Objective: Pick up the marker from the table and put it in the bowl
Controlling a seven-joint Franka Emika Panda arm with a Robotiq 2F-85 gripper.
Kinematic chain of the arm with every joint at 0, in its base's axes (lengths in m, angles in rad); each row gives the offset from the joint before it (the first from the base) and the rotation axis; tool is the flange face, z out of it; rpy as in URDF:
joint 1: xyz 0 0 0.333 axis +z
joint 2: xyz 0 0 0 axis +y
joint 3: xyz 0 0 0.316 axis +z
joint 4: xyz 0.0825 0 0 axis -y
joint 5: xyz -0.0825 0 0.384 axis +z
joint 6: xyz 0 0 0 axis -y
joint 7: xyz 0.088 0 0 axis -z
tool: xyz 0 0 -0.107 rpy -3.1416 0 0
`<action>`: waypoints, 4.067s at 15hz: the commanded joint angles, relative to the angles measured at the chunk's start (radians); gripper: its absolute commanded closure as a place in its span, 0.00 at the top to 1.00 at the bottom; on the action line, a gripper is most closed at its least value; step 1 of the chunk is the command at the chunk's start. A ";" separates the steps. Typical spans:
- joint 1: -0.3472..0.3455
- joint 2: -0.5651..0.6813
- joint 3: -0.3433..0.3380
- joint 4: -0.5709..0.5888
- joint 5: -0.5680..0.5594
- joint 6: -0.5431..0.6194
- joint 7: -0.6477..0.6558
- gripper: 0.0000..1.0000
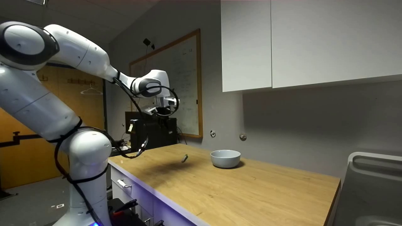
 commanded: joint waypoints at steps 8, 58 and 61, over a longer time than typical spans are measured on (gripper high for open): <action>0.022 0.416 -0.018 0.285 -0.069 0.068 -0.175 1.00; 0.063 1.098 0.003 1.044 -0.169 -0.313 -0.337 0.14; 0.047 1.007 -0.023 1.015 -0.180 -0.243 -0.279 0.14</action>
